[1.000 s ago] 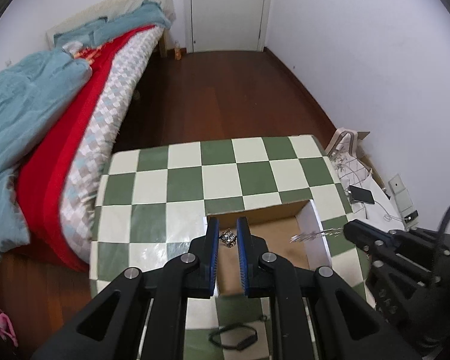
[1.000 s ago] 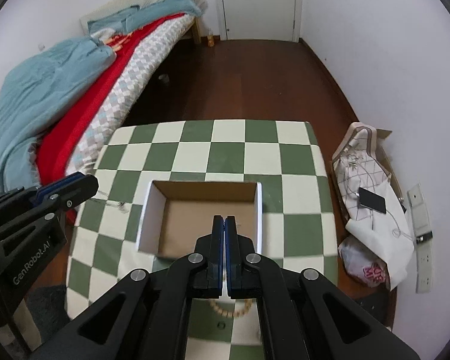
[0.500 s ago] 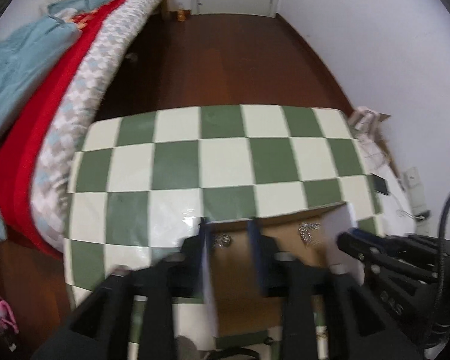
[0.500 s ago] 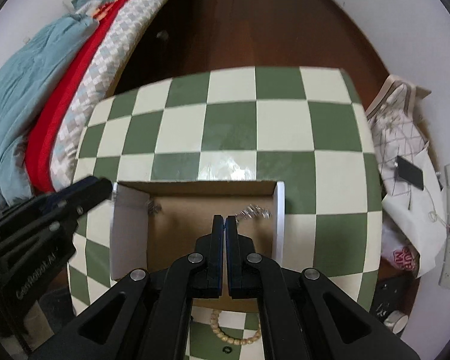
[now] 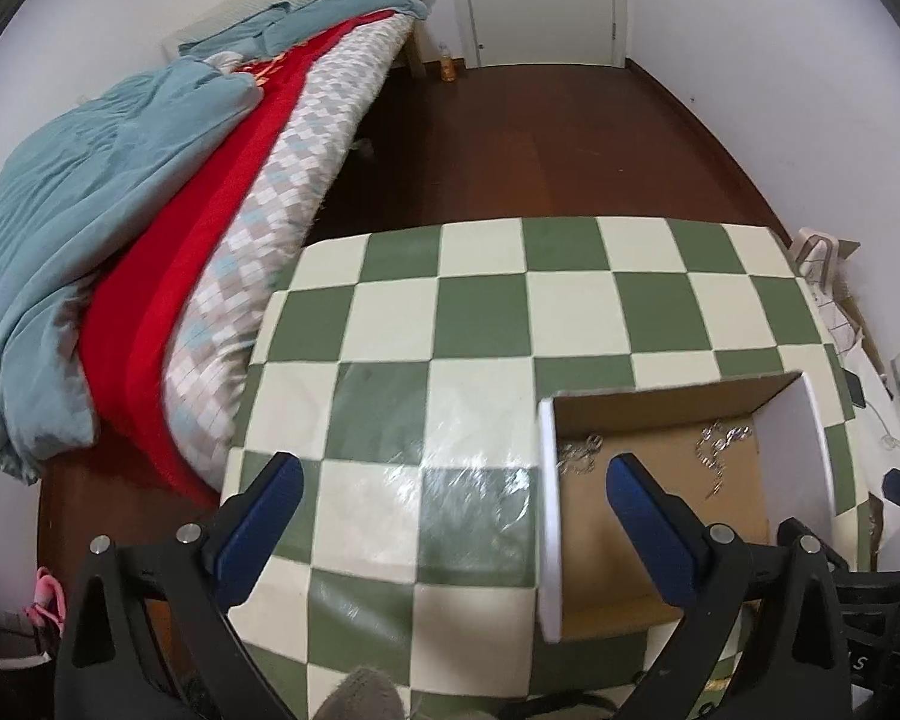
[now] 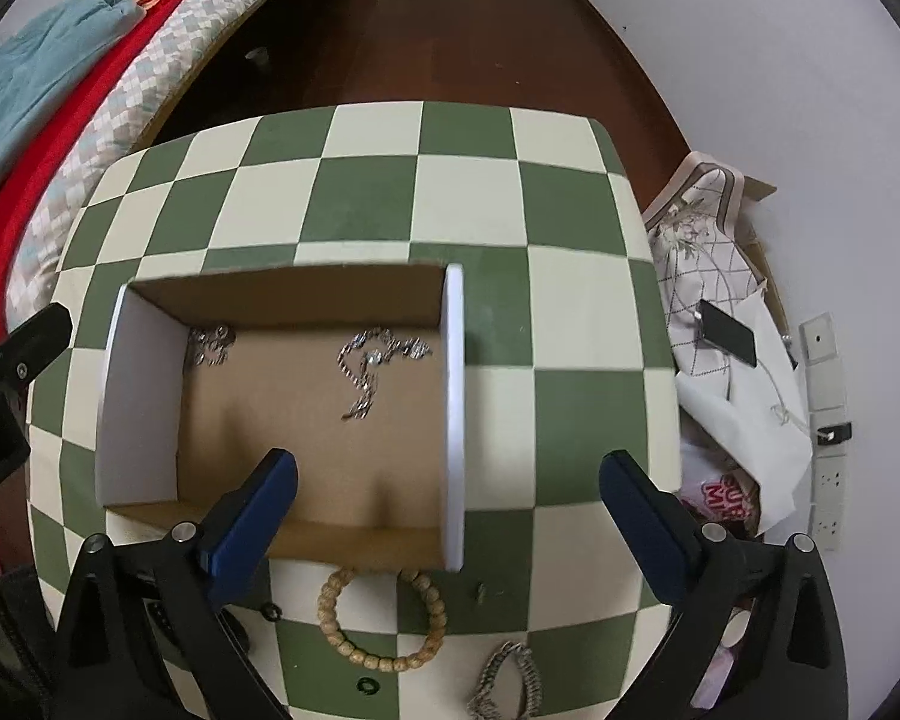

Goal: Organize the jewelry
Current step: 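Carry the silver necklace with the right gripper into the white box and release, then lift the right gripper out of the box and move back over the table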

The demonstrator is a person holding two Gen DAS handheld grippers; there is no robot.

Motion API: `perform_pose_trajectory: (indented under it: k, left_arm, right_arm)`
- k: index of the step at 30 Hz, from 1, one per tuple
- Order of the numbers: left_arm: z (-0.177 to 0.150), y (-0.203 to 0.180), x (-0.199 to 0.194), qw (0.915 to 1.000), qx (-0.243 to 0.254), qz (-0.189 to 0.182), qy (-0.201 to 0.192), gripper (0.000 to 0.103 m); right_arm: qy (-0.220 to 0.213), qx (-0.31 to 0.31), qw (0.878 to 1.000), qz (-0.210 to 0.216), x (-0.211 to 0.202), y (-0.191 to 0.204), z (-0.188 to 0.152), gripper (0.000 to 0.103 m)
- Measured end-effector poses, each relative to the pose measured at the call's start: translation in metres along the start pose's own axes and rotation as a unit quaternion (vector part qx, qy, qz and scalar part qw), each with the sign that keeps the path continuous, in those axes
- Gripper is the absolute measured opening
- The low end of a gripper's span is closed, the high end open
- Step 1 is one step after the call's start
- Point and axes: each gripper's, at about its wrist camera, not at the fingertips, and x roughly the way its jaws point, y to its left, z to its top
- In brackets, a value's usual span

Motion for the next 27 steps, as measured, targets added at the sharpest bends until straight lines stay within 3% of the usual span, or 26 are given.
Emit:
perform_pose_trajectory:
  k: [10, 27]
  left_arm:
    - [-0.027, 0.007, -0.033, 0.9995, -0.008, 0.010, -0.028, 0.103]
    - [-0.061, 0.028, -0.124, 0.9931, -0.024, -0.002, -0.114, 0.103]
  right_arm:
    - [-0.034, 0.006, 0.999, 0.004, -0.028, 0.007, -0.025, 0.102]
    - [-0.147, 0.016, 0.989, -0.011, -0.136, 0.011, -0.070, 0.102]
